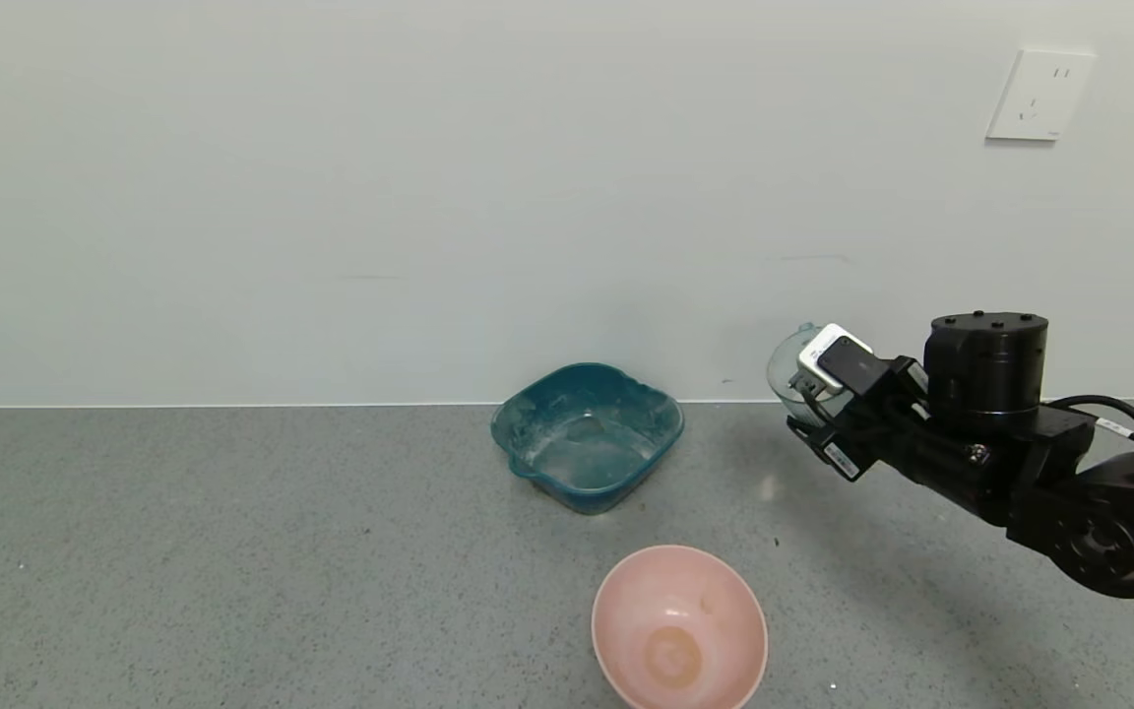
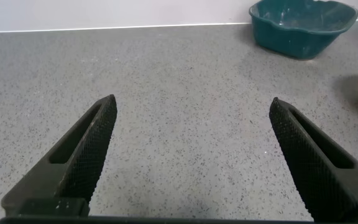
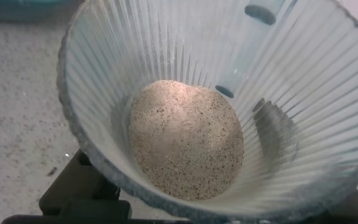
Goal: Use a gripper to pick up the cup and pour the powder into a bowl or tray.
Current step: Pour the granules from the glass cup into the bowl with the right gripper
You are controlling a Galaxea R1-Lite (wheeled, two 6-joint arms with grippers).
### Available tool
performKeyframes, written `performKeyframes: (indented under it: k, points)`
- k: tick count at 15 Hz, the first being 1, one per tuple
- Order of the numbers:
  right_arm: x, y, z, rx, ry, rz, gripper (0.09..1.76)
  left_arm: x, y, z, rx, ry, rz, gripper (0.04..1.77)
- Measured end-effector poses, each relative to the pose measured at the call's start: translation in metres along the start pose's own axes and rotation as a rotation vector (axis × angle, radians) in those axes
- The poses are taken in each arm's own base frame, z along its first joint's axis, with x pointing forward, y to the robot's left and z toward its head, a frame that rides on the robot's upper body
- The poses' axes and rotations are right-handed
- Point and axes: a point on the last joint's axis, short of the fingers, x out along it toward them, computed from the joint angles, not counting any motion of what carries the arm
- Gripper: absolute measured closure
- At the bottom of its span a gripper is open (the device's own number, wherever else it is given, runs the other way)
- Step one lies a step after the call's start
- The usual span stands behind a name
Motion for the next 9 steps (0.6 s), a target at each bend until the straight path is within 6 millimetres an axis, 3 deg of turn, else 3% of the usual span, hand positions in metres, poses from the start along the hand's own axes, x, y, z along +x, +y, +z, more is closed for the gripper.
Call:
performKeyframes:
  k: [9]
  points:
    - [-0.018,0.063,0.026,-0.257,0.026,0.016,0.50,0.000,0.000,0.000,0.000,0.000,0.000,0.05]
